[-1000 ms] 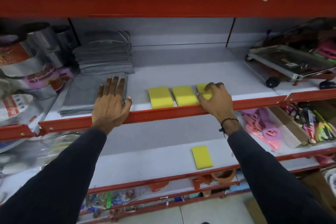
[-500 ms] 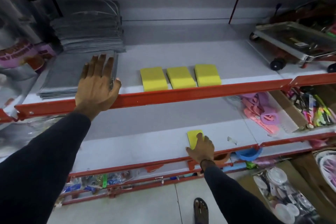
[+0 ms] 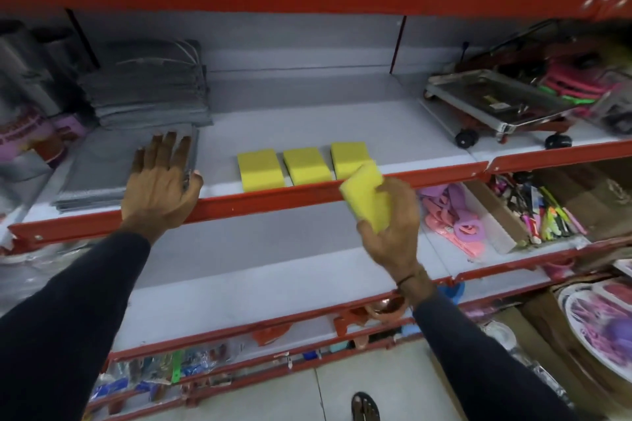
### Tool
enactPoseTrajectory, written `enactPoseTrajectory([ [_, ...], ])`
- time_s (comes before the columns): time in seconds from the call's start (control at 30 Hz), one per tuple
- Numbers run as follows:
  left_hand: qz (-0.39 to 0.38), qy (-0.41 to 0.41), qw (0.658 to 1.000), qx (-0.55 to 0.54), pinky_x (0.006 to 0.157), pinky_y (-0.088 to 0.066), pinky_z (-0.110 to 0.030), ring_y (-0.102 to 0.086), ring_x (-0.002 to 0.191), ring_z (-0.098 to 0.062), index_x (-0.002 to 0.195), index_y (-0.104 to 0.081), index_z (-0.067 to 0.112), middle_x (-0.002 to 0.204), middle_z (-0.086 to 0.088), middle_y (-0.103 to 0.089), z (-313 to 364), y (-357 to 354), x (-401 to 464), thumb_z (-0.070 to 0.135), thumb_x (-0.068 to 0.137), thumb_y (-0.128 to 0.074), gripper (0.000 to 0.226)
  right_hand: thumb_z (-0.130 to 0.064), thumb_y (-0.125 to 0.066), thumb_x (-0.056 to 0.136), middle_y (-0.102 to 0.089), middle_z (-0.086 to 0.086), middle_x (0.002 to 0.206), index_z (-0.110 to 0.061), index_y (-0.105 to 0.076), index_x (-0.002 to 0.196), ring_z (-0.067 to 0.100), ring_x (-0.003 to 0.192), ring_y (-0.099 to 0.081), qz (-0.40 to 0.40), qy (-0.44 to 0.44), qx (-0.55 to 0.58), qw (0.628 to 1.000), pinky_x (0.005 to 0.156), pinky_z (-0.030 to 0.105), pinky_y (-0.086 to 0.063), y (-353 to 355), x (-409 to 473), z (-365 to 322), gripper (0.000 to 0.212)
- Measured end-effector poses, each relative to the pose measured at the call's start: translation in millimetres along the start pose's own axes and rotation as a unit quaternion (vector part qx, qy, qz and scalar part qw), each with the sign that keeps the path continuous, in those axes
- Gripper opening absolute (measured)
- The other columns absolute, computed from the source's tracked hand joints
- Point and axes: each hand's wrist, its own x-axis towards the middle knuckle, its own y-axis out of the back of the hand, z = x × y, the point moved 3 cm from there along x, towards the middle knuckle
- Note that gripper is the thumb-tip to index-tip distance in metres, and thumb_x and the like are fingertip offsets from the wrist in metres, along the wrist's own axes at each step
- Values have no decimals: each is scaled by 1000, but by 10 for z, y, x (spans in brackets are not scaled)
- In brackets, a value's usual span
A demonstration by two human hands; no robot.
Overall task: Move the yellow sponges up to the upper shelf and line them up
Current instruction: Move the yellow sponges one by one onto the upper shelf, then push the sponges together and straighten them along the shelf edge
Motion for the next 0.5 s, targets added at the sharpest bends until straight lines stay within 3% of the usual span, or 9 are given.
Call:
enactPoseTrajectory([
  [0.07,0,1,1000,6,125,15,-47,-22,155,-43,162,-28,19,169,-20,-26,6,20,-21,42,89,-31,77,-21,-67,75,-58,22,118,-2,-56,120,35,110,-52,23,-31,-54,998,100,36,-41,54,476,148,50],
  [0.13,-4,-6,1000,23,120,24,-43,-20,155,-43,163,-27,26,169,-20,-25,23,47,-31,40,87,-30,77,-26,-70,79,-58,23,117,-7,-55,123,40,108,-53,-9,-103,-120,987,95,45,-42,27,861,383,50],
  [0.23,-13,9,999,35,125,3,-61,-22,154,-47,162,-32,26,168,-23,-28,62,73,-56,37,89,-34,74,-42,-69,84,-64,29,111,-7,-57,120,47,104,-58,-177,-199,-220,938,90,47,-45,-105,1111,693,52],
  [0.3,-7,28,999,42,123,-10,-67,-26,151,-49,158,-40,15,165,-26,-32,130,130,-67,33,92,-44,68,-55,-62,85,-71,27,105,-7,-67,113,45,101,-63,-228,-197,-244,922,87,45,-50,-127,1146,738,56],
  [0.4,23,1,999,23,118,-28,-66,-35,145,-51,151,-45,2,160,-29,-39,381,170,-86,35,93,-47,66,-67,-42,80,-75,23,91,-7,-78,91,44,92,-68,-187,-163,-246,937,79,42,-55,-69,1185,599,71],
  [0.5,9,-68,996,-55,117,-35,-61,-38,146,-49,152,-42,-2,161,-29,-37,707,173,-5,50,90,-40,81,-49,-45,80,-74,26,112,-5,-78,105,44,106,-67,-150,-67,-208,964,93,46,-54,-208,1159,206,60],
])
